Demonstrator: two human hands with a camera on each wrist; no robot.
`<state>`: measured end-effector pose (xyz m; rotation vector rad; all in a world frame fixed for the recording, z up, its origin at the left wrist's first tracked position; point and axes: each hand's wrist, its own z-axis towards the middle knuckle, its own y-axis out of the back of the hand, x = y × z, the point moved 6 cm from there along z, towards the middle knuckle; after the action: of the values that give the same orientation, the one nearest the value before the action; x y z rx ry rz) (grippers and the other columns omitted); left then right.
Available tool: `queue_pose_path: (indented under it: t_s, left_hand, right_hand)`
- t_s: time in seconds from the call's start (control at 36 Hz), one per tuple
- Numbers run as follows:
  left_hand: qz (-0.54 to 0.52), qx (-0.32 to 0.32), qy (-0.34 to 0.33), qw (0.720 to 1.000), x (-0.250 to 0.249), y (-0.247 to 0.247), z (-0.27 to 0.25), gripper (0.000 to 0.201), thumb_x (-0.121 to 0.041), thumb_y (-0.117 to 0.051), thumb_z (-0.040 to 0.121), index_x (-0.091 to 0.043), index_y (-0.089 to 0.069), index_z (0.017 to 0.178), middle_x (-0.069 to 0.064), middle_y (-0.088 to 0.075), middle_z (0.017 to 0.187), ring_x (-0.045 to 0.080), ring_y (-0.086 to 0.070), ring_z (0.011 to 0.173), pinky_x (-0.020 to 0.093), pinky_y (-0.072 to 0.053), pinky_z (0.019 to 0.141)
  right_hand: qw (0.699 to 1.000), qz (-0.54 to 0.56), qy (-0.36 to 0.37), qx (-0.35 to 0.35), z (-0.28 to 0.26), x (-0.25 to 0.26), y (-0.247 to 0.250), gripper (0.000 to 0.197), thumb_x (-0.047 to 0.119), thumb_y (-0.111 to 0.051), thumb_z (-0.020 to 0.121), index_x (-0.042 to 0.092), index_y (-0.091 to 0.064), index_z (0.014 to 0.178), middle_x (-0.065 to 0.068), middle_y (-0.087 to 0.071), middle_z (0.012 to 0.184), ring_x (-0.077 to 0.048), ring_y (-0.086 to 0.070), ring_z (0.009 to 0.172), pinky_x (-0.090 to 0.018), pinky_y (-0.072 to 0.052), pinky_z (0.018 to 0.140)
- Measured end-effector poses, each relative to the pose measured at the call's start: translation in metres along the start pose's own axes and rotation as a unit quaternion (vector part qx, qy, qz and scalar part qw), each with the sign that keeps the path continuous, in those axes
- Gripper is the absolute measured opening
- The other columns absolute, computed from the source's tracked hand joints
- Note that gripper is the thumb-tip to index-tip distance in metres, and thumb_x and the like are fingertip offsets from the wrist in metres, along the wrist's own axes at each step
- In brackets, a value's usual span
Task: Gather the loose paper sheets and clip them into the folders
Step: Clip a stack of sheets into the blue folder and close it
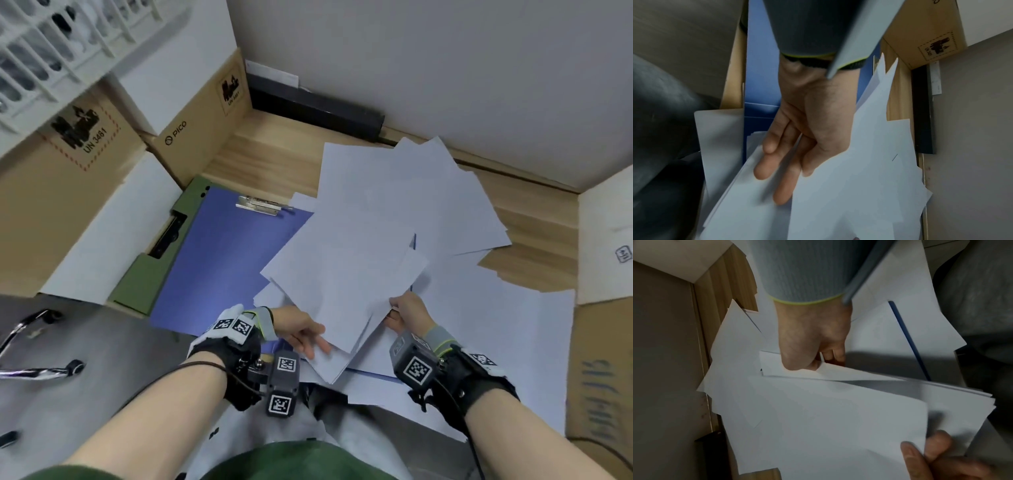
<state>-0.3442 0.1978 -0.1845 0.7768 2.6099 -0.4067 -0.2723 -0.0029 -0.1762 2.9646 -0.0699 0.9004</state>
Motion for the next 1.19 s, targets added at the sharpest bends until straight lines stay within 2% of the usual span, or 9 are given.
queue_pose_path:
  t_s: [0.14,0.22,0.31,0.44,0.53,0.61,0.83,1.03,1.19]
  left_hand:
    - [0.018,0.007,0.018,1.000,0.006,-0.006,0.007,0.040,-0.033,-0.042,0.098,-0.005,-0.071,0.103,0.000,-0.071,0.064,0.020,-0.053,0.070,0.019,-0.048,0.070]
    - [0.040,0.032,0.009,0.999,0.000,-0.013,0.007,0.035,-0.035,-0.048,0.096,-0.010,-0.071,0.106,-0.001,-0.072,0.076,0.014,-0.062,0.072,0.016,-0.051,0.069]
    - [0.041,0.034,-0.032,0.998,-0.014,-0.008,0.002,0.029,-0.037,-0.055,0.093,-0.014,-0.064,0.109,-0.006,-0.073,0.091,0.012,-0.068,0.075,0.020,-0.056,0.070]
    - [-0.047,-0.077,-0.073,0.993,-0.032,0.054,-0.015,0.069,-0.073,-0.049,0.078,-0.015,-0.066,0.113,0.004,-0.072,0.094,0.020,-0.067,0.077,0.029,-0.053,0.074]
    - [-0.203,-0.193,-0.096,0.955,-0.036,0.101,-0.020,0.049,-0.060,-0.039,0.092,-0.016,-0.059,0.099,0.001,-0.058,0.081,0.016,-0.048,0.063,0.026,-0.039,0.060]
    - [-0.256,-0.237,-0.112,0.931,-0.036,0.131,-0.023,0.043,-0.051,-0.040,0.095,-0.013,-0.055,0.109,0.001,-0.059,0.085,0.017,-0.049,0.065,0.025,-0.040,0.061]
    - [-0.175,-0.168,-0.141,0.960,-0.057,0.137,-0.015,0.032,-0.035,-0.049,0.096,-0.016,-0.056,0.120,0.005,-0.061,0.120,0.019,-0.059,0.097,0.026,-0.046,0.081]
    - [-0.144,-0.166,-0.184,0.958,-0.066,0.146,-0.010,0.044,-0.026,-0.061,0.091,-0.010,-0.054,0.131,0.009,-0.063,0.125,0.028,-0.061,0.113,0.040,-0.046,0.099]
    - [-0.151,-0.165,-0.178,0.958,-0.061,0.156,-0.005,0.042,-0.019,-0.062,0.090,-0.009,-0.054,0.130,0.007,-0.061,0.128,0.026,-0.058,0.118,0.041,-0.044,0.103]
  right_hand:
    - [0.998,0.036,-0.014,0.045,-0.005,-0.005,0.000,0.023,0.035,-0.049,0.098,0.017,-0.056,0.111,-0.003,-0.064,0.094,-0.022,-0.063,0.082,-0.034,-0.056,0.061]
    - [0.998,-0.040,0.015,0.042,-0.006,-0.004,0.001,0.024,0.018,-0.052,0.098,0.010,-0.050,0.120,-0.005,-0.061,0.087,-0.014,-0.065,0.058,-0.021,-0.050,0.041]
    - [0.995,-0.080,0.039,0.034,-0.007,-0.001,0.004,0.009,0.000,-0.045,0.097,0.005,-0.049,0.103,-0.002,-0.048,0.064,-0.006,-0.046,0.032,-0.015,-0.037,0.032]
    - [0.992,-0.117,0.040,-0.030,0.004,0.006,0.021,0.012,-0.002,-0.046,0.094,0.009,-0.042,0.096,-0.006,-0.040,0.063,-0.011,-0.041,0.035,-0.015,-0.032,0.032]
    - [0.988,-0.134,0.029,-0.068,0.008,0.006,0.027,0.016,-0.006,-0.044,0.093,0.008,-0.041,0.085,-0.009,-0.040,0.064,-0.010,-0.040,0.022,-0.013,-0.031,0.029]
    - [0.985,-0.155,0.021,-0.071,0.008,0.004,0.022,0.016,-0.006,-0.044,0.092,0.007,-0.041,0.083,-0.011,-0.041,0.062,-0.009,-0.039,0.022,-0.013,-0.032,0.029]
    - [0.993,-0.119,0.025,-0.001,0.002,0.016,-0.014,0.024,-0.003,-0.047,0.094,0.014,-0.044,0.076,0.006,-0.042,0.039,-0.009,-0.030,0.031,-0.013,-0.028,0.035]
    - [0.996,-0.080,0.023,0.021,0.009,0.027,-0.039,0.016,-0.004,-0.044,0.095,0.010,-0.052,0.090,0.004,-0.041,0.048,-0.008,-0.035,0.040,-0.017,-0.034,0.040]
    - [0.999,-0.054,0.003,-0.001,0.014,0.028,-0.057,0.017,-0.001,-0.042,0.095,0.012,-0.052,0.100,-0.004,-0.058,0.081,-0.016,-0.055,0.069,-0.023,-0.053,0.052]
